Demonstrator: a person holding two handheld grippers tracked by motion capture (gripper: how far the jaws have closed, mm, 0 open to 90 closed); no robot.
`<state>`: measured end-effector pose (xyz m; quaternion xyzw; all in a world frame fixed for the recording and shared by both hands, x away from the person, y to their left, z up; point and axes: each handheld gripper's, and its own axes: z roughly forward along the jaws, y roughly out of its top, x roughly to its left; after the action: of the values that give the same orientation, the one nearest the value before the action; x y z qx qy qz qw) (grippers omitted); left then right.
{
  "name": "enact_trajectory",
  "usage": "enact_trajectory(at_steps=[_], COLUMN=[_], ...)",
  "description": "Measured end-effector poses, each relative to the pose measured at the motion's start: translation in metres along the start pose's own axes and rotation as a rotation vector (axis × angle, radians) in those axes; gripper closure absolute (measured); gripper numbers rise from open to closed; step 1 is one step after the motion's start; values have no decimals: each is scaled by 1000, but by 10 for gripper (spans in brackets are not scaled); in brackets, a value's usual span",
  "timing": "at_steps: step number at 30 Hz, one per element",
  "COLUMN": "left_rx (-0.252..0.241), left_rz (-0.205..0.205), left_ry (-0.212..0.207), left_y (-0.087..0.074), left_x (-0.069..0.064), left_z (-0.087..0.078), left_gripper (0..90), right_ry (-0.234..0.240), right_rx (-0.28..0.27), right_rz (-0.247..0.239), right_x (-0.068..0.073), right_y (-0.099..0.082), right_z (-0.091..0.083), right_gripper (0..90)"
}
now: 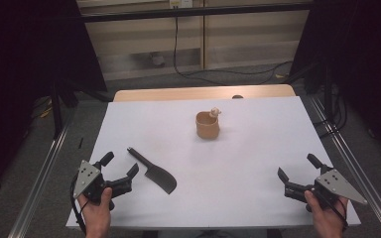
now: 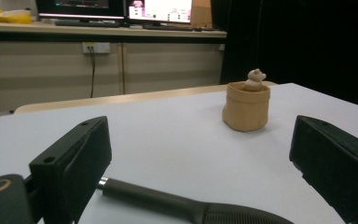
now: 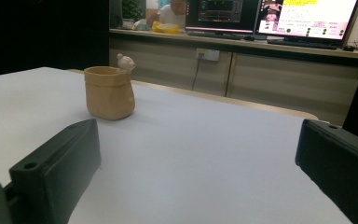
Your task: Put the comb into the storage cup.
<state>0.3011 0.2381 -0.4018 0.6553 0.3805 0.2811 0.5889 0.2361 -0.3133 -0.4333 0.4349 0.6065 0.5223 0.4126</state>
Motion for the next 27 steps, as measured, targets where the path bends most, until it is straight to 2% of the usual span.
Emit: enact_trajectory(at_steps=[3, 4, 5, 7, 8, 11, 13, 14, 16, 22, 27], left_rx=[3, 1, 4, -3, 3, 17, 23, 17, 21, -2, -10], left_rz=[2, -9, -21, -22, -11, 26, 27, 32, 54, 66, 43], left_ry=[-14, -10, -28, -37, -68, -108, -120, -145, -162, -151, -133], left_y=[2, 2, 3, 2, 2, 1, 1, 0, 1, 8, 10], left_x=[0, 0, -1, -2, -5, -9, -11, -15, -18, -19, -20], left_z=[3, 5, 10, 12, 16, 22, 24, 28, 34, 43, 49], left_gripper=[48, 41, 40, 40, 37, 26, 25, 26, 26, 31, 14], right_ry=[4, 8, 13, 16, 17, 18, 18, 20, 20, 25, 24], right_rx=[1, 0, 3, 2, 1, -2, -2, 1, 7, 5, 4], right_rz=[-4, -4, -2, -1, -1, 1, 2, 1, 5, 4, 2], right_x=[0, 0, 0, 0, 0, 0, 0, 0, 0, 1, 0], right_y=[0, 0, -1, -1, -1, 0, 0, 0, -1, -1, -1], right_z=[0, 0, 0, 0, 0, 0, 0, 0, 0, 1, 0], right_gripper=[0, 0, 0, 0, 0, 0, 0, 0, 0, 0, 0])
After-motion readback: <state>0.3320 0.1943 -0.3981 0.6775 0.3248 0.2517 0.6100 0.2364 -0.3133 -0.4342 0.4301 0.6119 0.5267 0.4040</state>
